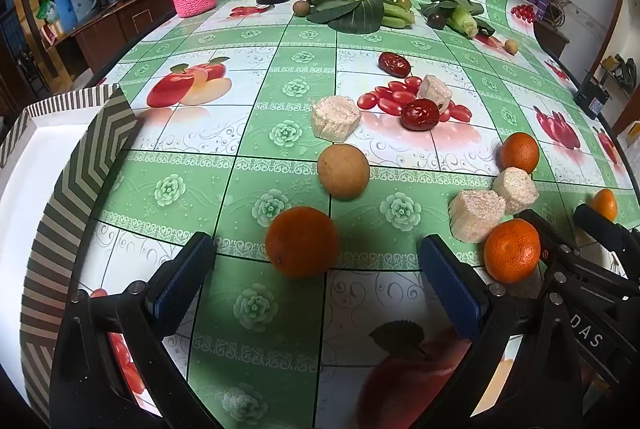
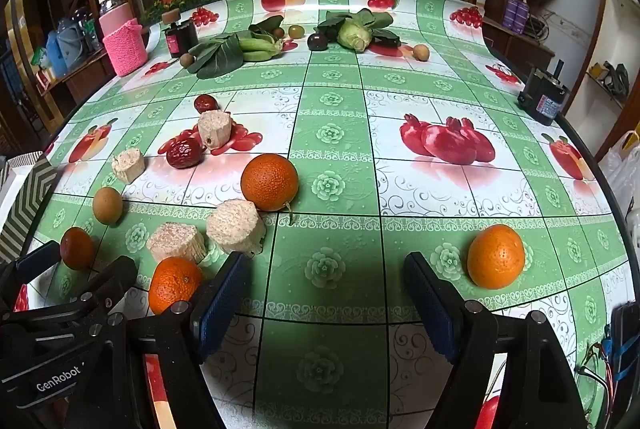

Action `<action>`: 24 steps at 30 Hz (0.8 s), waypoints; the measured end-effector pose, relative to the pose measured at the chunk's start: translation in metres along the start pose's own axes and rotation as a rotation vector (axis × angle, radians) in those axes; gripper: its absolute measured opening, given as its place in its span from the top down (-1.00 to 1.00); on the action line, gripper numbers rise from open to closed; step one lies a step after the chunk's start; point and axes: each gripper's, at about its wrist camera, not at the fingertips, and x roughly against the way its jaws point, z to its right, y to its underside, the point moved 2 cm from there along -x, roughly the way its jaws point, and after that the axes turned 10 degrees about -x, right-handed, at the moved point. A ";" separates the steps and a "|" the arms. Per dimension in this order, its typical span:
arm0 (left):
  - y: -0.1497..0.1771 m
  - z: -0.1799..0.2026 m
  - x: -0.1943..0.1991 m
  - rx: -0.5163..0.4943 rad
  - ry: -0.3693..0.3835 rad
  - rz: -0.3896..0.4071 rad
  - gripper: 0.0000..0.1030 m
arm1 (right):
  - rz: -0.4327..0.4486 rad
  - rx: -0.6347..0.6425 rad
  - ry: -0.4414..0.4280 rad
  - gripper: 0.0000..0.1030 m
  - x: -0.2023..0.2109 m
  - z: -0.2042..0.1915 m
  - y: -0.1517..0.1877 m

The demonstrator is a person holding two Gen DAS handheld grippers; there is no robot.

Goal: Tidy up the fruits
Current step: 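Move both grippers toward the fruits on the tablecloth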

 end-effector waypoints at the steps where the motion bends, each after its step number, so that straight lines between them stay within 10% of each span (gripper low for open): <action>1: 0.000 0.000 0.000 0.002 0.004 0.001 -1.00 | 0.000 0.000 -0.003 -0.54 0.000 0.000 0.000; 8: 0.001 -0.002 0.003 -0.014 -0.010 -0.003 -1.00 | -0.005 0.028 -0.044 -0.15 0.005 0.001 0.002; 24: 0.006 0.000 0.070 -0.048 0.004 0.182 -0.99 | 0.124 0.048 -0.153 -0.13 0.072 0.005 0.005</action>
